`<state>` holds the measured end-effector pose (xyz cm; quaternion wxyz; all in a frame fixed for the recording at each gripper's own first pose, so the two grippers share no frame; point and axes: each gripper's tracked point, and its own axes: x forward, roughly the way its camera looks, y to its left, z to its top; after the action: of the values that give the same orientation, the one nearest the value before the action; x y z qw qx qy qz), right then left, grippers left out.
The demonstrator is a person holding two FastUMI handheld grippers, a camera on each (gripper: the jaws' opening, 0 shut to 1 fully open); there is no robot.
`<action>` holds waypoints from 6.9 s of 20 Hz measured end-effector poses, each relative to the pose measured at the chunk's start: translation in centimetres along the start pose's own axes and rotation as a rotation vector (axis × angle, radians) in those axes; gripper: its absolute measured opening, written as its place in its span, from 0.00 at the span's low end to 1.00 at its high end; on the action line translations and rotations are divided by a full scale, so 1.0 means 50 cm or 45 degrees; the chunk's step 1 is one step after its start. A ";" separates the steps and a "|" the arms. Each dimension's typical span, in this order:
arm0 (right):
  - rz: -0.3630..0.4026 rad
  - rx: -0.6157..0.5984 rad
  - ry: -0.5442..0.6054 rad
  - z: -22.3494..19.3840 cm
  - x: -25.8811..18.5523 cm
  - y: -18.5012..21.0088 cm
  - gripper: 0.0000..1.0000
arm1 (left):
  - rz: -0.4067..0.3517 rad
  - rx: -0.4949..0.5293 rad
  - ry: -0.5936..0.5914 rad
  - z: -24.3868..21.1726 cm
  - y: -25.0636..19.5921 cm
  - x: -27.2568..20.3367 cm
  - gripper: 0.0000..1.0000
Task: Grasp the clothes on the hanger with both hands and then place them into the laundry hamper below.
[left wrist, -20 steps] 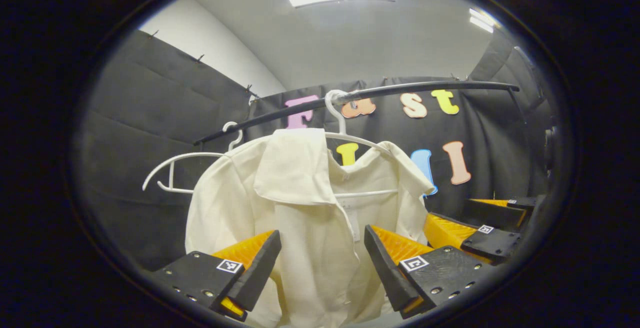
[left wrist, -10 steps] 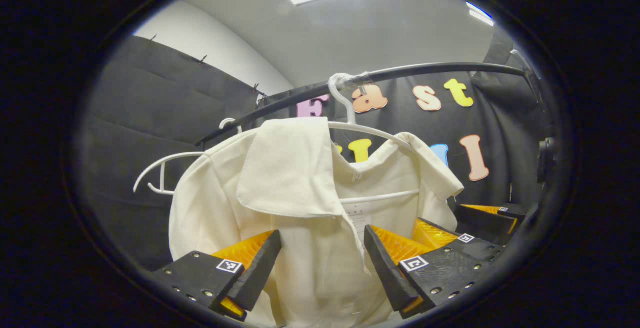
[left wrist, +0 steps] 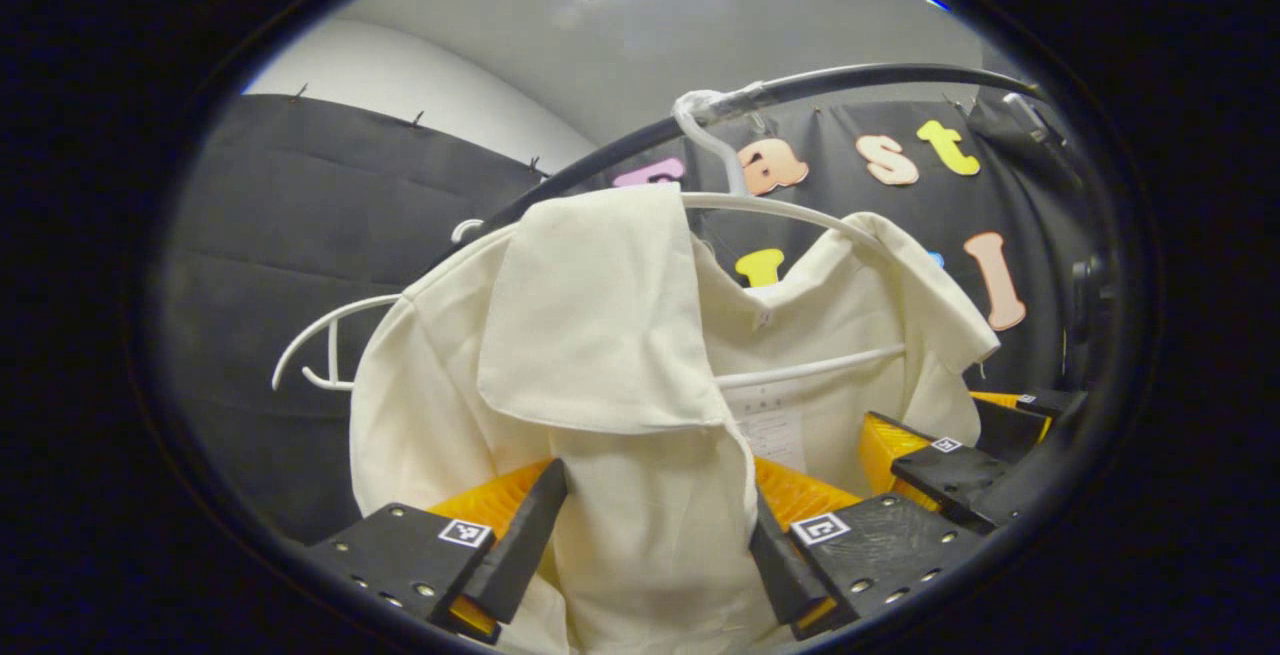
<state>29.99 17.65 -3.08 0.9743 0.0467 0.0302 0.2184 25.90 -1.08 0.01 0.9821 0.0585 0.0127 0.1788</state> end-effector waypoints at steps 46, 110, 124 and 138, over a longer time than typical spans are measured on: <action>-0.414 -0.426 -0.520 0.287 -0.015 -0.187 0.00 | 0.128 0.165 -0.405 0.263 0.275 -0.090 0.01; 0.092 -0.099 -0.010 0.038 -0.380 0.186 0.03 | -0.624 -0.305 -0.194 0.057 0.117 -0.287 0.01; 0.033 -0.090 0.490 -0.333 -0.465 0.125 0.06 | -0.666 -0.226 0.280 -0.334 0.025 -0.326 0.01; -0.105 -0.077 0.796 -0.567 -0.535 0.090 0.06 | -0.657 -0.007 0.601 -0.645 0.054 -0.378 0.01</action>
<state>1.71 12.45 -29.76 0.9267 -0.0529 0.3237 0.1833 5.81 -1.68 -31.61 0.9651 0.0078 0.2533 -0.0668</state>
